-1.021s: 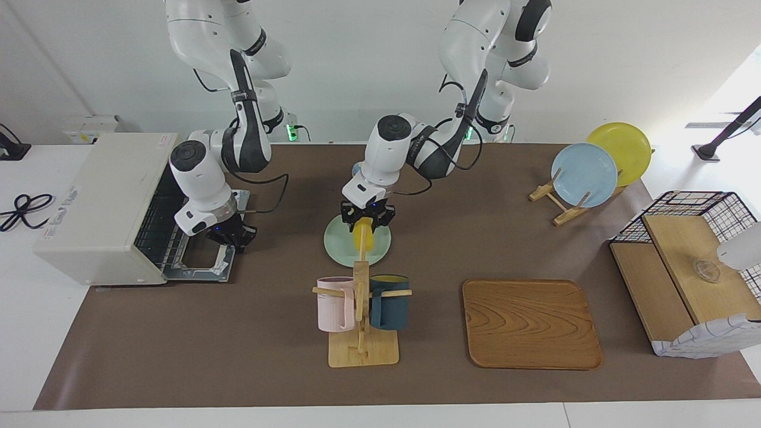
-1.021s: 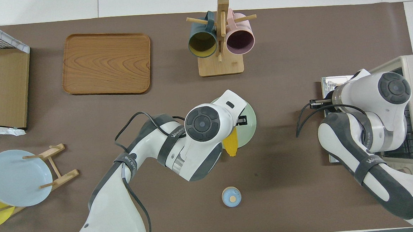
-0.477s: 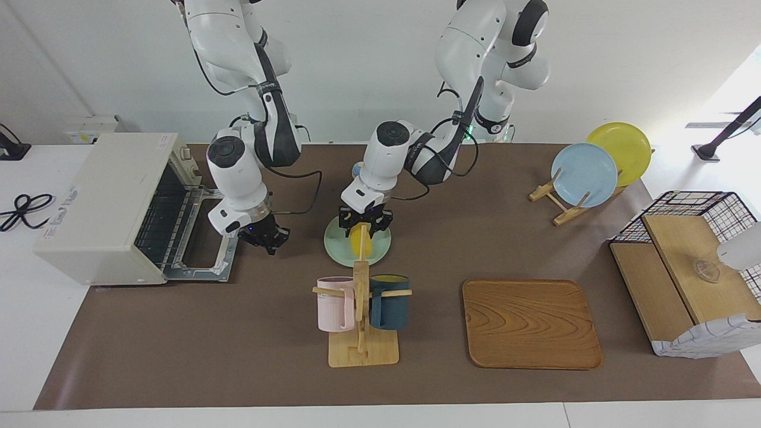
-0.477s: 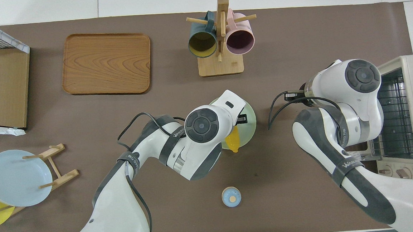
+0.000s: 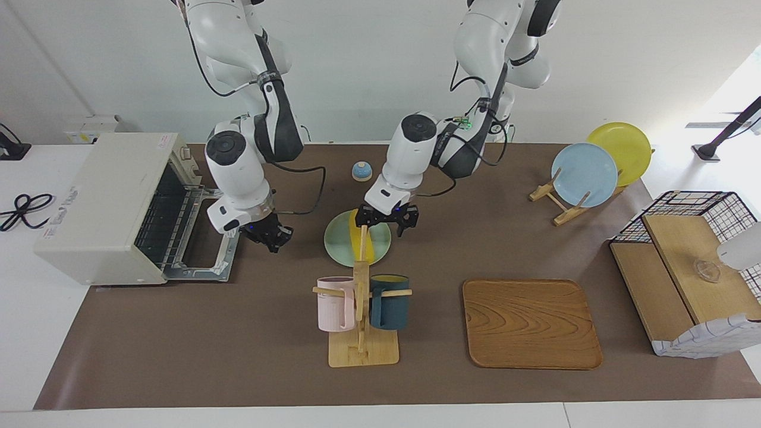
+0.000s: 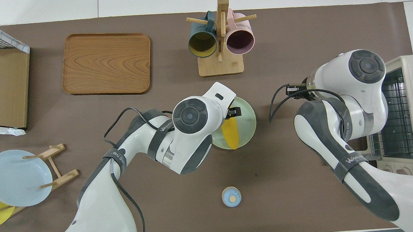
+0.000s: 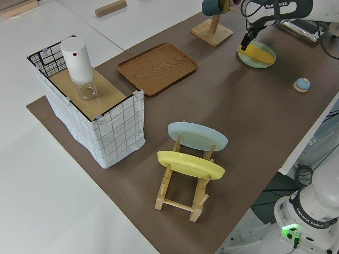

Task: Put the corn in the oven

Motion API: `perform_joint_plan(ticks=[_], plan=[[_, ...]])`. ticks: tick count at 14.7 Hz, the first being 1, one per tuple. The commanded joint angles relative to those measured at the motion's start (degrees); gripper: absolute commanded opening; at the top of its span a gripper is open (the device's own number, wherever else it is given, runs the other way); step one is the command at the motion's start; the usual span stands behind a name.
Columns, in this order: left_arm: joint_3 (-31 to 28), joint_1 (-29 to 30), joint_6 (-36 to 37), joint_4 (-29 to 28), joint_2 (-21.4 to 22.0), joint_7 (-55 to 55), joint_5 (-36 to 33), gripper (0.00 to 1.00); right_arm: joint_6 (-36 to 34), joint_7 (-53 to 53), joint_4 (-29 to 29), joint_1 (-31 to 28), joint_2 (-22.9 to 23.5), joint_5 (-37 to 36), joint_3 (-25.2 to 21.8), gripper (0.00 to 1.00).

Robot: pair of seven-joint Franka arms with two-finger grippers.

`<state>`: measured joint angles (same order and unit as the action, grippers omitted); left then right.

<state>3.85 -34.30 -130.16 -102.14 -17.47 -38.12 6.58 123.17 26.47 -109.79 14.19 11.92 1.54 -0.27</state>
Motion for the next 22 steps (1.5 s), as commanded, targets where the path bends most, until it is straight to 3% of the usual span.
perform_joint_plan(ticks=[1,4,8,9,13,18,19,20,22], plan=[[0.1,4.6,7.1,-1.1,6.6,1.2,0.6,1.00,-3.7,5.7,6.5,4.2,2.5,0.0,0.2,0.22],[0.0,10.5,14.6,0.6,11.0,2.7,-0.1,1.00,-0.4,11.6,7.7,11.4,4.4,-1.1,0.1,0.32],[0.0,21.5,26.7,3.8,16.3,20.9,-0.3,1.00,0.2,26.2,18.1,20.6,16.4,-9.8,0.3,0.31],[0.0,24.0,30.4,5.9,16.4,25.9,-0.3,1.00,2.1,27.4,18.2,21.7,17.2,-9.7,0.3,0.31],[0.0,30.1,39.1,10.2,18.1,32.3,-2.4,1.00,8.0,27.3,13.6,23.5,16.9,-9.7,0.4,0.32],[-2.6,29.8,47.5,10.3,21.3,32.1,-2.7,1.00,10.2,27.1,8.6,23.7,15.4,-9.7,0.4,0.32],[-2.5,30.0,47.6,10.2,21.3,32.1,-2.8,1.00,10.0,27.1,8.5,23.7,15.4,-9.7,0.4,0.29],[-2.4,30.0,46.8,10.0,21.3,32.0,-2.8,1.00,9.4,27.1,8.5,23.8,15.3,-9.7,0.4,0.05],[-2.3,30.2,44.9,10.1,20.6,32.0,-2.7,1.00,8.4,26.9,9.1,23.7,15.4,-9.8,0.4,0.00]])
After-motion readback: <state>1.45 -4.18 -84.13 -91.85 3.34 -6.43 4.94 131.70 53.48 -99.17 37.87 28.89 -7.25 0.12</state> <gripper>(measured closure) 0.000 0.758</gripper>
